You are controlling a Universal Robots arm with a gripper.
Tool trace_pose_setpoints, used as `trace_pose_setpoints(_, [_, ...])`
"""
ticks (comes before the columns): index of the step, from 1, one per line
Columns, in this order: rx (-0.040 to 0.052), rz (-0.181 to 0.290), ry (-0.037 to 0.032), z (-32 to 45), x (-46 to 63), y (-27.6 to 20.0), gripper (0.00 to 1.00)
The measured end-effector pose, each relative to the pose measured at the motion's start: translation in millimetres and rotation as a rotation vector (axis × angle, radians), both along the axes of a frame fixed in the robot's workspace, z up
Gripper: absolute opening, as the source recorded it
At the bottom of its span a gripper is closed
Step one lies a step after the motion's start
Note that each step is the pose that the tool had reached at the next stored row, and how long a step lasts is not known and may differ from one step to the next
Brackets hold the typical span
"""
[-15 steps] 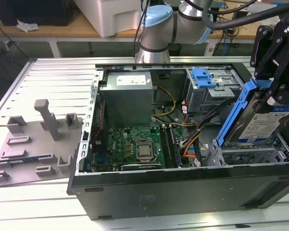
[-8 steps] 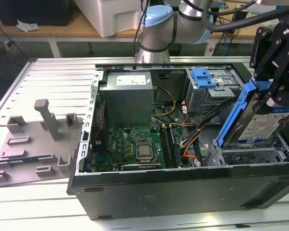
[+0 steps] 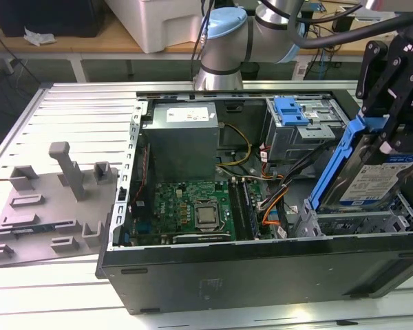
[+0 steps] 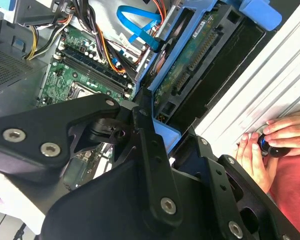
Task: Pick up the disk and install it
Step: 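Insert the disk into the insertion slot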
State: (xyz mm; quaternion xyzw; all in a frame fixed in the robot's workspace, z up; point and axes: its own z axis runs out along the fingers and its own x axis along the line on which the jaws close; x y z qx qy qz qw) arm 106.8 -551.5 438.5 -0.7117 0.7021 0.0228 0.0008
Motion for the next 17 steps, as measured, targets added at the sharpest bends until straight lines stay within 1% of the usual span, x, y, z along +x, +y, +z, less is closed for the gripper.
trace_pose_setpoints(17, [0.0001,0.009,-0.0001,-4.9,0.1,0.0,0.37])
